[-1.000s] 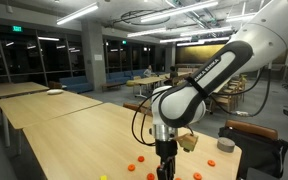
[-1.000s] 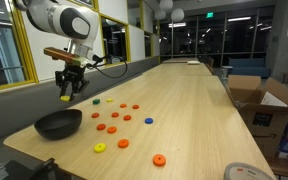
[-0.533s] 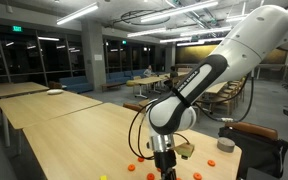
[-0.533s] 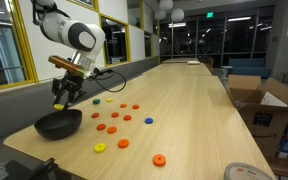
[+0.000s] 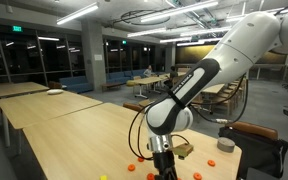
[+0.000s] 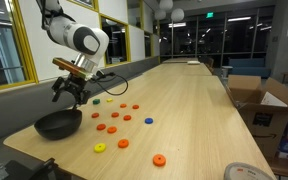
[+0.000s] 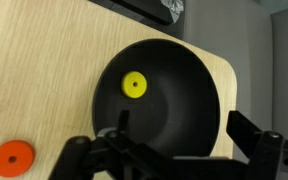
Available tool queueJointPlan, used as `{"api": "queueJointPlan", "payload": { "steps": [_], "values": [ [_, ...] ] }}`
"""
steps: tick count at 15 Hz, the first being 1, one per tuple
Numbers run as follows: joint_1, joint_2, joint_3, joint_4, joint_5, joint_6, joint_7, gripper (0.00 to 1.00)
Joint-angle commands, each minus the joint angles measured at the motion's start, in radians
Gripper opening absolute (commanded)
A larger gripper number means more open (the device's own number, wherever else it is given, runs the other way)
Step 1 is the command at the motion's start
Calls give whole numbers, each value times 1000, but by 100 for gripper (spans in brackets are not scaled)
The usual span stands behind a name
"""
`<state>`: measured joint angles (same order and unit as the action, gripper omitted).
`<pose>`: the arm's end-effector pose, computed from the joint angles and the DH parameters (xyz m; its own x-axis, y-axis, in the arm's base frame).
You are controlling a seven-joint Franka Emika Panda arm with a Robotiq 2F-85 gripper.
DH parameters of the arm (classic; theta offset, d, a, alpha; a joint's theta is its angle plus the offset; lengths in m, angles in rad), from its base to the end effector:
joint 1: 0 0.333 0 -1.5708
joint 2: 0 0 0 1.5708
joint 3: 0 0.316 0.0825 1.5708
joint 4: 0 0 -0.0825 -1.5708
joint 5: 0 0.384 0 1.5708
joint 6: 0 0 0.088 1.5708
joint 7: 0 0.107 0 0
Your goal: Put some rings in the black bowl
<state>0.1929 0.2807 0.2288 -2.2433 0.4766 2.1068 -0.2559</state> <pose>0.4452 0.2263 0.2231 0.8498 0.3945 -0.3496 0.2309 -0.8748 -0.4259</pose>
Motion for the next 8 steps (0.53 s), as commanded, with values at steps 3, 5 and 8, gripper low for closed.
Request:
{"api": "queueJointPlan", "payload": {
  "steps": [3,5,8],
  "values": [
    [18,-134,-16,-89,-86,138,248,100],
    [22,-184,-21,-138,-135,187,344,100],
    [26,-260,-23,-235,-218,257,506,100]
  ]
}}
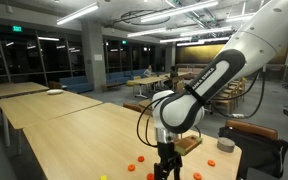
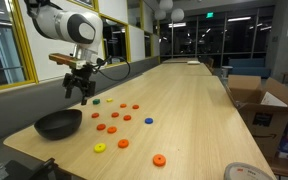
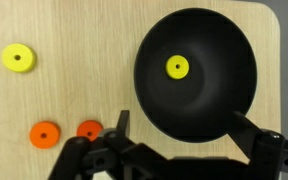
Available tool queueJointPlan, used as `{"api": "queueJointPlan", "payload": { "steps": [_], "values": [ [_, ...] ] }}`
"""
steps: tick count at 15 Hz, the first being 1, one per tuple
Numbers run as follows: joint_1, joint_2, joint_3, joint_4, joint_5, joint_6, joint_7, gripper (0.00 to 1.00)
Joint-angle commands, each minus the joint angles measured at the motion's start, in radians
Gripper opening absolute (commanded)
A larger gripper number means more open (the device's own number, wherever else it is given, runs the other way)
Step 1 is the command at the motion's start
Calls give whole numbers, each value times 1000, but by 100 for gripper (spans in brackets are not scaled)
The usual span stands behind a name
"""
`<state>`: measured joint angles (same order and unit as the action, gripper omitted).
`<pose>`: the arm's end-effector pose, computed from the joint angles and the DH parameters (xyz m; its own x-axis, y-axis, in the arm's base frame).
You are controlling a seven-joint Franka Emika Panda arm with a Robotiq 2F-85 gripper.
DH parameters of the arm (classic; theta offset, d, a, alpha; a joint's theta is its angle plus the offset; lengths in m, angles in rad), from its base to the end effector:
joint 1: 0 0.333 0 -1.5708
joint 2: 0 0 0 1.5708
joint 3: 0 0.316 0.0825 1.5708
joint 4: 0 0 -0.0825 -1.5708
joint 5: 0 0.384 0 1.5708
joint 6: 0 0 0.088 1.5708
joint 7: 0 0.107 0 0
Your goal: Put some rings in the black bowl
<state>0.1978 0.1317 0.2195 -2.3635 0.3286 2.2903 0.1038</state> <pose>0.4409 0.2048 0.2584 0.9638 0.0944 -0.2495 0.0448 -0.9793 -0.1974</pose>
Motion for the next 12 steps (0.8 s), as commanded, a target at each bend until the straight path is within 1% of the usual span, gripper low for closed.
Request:
{"api": "queueJointPlan", "payload": {
  "steps": [1,5,8,10,12],
  "values": [
    [21,-131,-14,-148,-103,97,202,100],
    [9,-181,-10,-283,-209,233,431,100],
    [-9,-167,-18,-348,-248,359,577,100],
    [-22,-134,-34,-368,-210,453,601,100],
    [-36,-107,-56,-375,-196,518,612,100]
  ]
}}
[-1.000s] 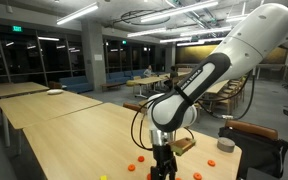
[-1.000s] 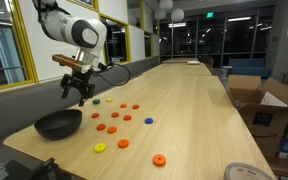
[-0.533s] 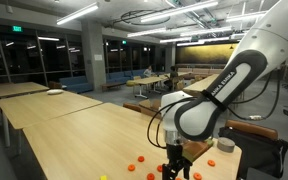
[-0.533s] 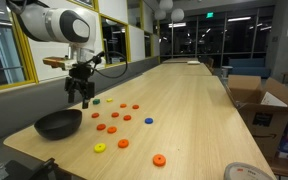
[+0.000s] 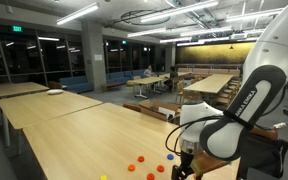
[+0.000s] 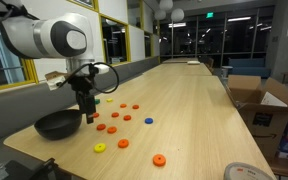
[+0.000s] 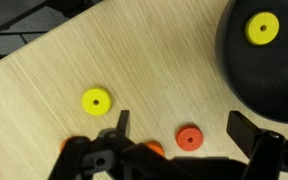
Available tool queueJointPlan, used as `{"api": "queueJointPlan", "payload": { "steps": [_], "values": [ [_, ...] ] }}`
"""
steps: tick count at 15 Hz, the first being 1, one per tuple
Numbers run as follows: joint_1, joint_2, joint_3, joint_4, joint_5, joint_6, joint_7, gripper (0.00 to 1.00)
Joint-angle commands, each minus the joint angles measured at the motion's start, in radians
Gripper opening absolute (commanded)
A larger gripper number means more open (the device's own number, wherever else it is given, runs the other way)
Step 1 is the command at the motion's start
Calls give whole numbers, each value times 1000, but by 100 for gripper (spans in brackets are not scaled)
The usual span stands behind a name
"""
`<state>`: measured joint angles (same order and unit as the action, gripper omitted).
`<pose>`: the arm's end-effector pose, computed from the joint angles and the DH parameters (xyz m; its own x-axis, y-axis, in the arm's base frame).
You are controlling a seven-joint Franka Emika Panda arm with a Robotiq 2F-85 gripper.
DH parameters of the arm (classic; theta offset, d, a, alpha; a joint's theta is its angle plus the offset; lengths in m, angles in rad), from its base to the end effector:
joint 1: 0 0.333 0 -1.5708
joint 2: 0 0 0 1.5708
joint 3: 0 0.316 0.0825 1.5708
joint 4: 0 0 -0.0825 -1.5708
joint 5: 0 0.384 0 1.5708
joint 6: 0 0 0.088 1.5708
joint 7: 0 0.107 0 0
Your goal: Put some rings in the black bowl
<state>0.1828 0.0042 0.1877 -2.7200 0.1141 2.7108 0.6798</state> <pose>0.3755 0.1416 0.2228 0.9152 -0.4008 -0.0418 -0.4020 -0.9152 -0.0266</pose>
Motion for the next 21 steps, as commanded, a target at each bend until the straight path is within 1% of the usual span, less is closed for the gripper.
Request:
{"api": "queueJointPlan", "payload": {
  "steps": [1,3,5,7,12,15,18,21],
  "values": [
    [-28,36,-36,-17,23,122,39,100],
    [-40,72,-59,6,25,135,36,100],
    [-45,112,-86,34,3,120,45,100],
    [-43,158,-105,73,4,103,38,100],
    [-42,254,-106,171,90,118,11,100],
    [-18,289,-132,205,83,124,49,100],
    [30,308,-189,220,30,108,119,100],
    [68,324,-227,225,-5,98,177,100]
  ]
}}
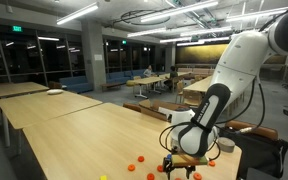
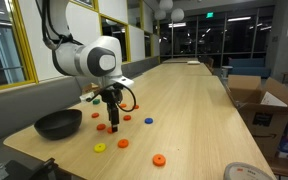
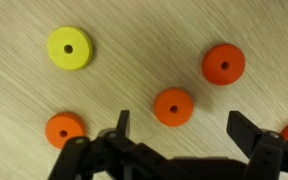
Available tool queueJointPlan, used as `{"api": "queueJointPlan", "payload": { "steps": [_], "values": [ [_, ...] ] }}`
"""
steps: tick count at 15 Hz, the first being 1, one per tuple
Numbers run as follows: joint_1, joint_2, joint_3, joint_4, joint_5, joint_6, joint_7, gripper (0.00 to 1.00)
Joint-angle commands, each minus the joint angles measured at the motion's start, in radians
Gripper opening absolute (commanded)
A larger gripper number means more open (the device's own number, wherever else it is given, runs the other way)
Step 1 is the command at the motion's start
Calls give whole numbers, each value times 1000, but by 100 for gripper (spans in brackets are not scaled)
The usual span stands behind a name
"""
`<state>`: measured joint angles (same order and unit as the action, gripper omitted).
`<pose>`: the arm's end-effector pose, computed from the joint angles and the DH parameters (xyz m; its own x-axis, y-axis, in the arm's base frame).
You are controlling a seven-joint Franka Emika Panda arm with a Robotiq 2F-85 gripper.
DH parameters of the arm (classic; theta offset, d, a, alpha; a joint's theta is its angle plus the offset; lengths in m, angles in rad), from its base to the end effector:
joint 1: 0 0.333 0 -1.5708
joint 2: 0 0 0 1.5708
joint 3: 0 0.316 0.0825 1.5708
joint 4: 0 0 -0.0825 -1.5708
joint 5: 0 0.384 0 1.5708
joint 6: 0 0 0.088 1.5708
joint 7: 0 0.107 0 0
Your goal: Put some rings in the black bowl
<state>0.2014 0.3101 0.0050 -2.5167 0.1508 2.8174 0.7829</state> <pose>0.4505 0.0869 0.1612 0.7515 -0.6583 -0.0431 -0.6595 -0.7513 -0.0249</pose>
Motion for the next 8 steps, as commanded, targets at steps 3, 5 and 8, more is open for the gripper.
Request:
{"api": "queueJointPlan", "payload": {
  "steps": [3,5,8],
  "values": [
    [65,23,-47,22,-43,-15,106,100],
    [71,21,-41,16,-37,-9,120,100],
    [82,21,-44,9,-40,3,146,100]
  ]
}}
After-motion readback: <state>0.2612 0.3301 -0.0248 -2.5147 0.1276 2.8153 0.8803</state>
